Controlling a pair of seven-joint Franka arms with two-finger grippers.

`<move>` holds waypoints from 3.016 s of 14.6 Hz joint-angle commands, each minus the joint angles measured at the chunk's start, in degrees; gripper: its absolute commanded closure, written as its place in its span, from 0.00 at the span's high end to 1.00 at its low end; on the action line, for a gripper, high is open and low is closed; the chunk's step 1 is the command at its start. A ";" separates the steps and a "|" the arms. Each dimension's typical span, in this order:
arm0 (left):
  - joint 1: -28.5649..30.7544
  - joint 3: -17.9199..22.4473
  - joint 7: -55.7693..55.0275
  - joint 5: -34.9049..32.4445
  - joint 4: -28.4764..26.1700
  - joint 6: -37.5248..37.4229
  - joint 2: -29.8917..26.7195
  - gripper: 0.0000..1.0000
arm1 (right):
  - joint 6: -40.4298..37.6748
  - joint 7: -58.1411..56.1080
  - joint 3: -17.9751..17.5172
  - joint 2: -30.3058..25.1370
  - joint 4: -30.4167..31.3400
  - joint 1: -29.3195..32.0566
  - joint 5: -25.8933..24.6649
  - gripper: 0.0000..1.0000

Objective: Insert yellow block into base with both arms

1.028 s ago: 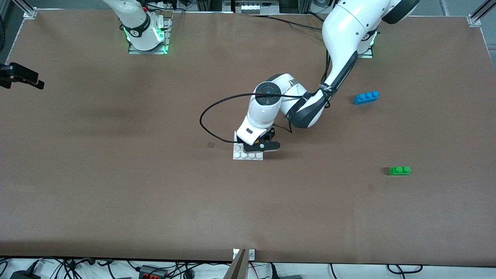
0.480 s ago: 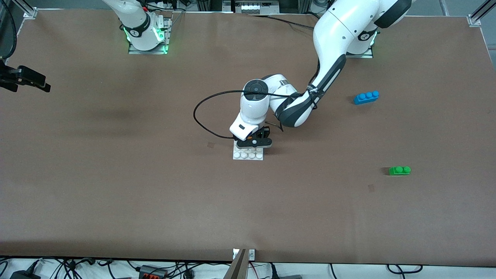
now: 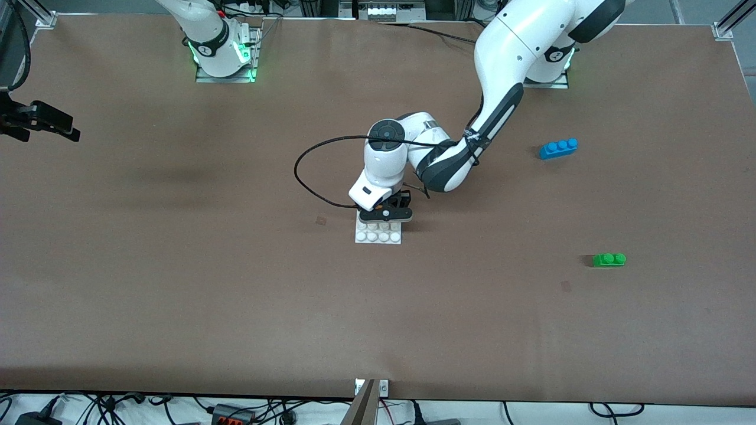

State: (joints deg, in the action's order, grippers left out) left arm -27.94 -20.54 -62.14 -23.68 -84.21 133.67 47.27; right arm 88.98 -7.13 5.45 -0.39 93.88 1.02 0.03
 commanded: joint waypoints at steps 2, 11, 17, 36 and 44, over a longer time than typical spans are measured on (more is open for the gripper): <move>-0.80 0.24 -1.40 -4.27 -0.26 1.42 1.33 0.67 | 0.84 -0.16 -0.61 -0.57 0.86 0.74 -0.91 1.00; 0.25 -0.03 -1.32 -3.22 0.36 0.20 0.28 1.00 | 0.75 0.19 -0.61 -0.57 0.86 0.74 -0.82 1.00; 8.15 -2.22 2.54 1.09 0.62 -5.07 -6.48 1.00 | 0.75 0.28 -0.61 -0.57 0.86 0.65 -0.82 1.00; 48.86 -22.88 38.23 1.45 0.80 -37.92 -17.12 1.00 | 0.75 0.37 -0.61 -0.57 0.95 0.56 -0.73 1.00; 40.80 -3.49 44.38 16.55 1.15 -47.62 -31.35 1.00 | 0.66 0.37 -0.61 -0.57 0.95 0.65 -0.64 1.00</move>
State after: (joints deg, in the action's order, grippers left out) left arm 17.73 -31.31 -20.95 -10.26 -82.10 87.45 20.00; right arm 89.21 -7.07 5.41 -0.32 94.05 1.15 -0.02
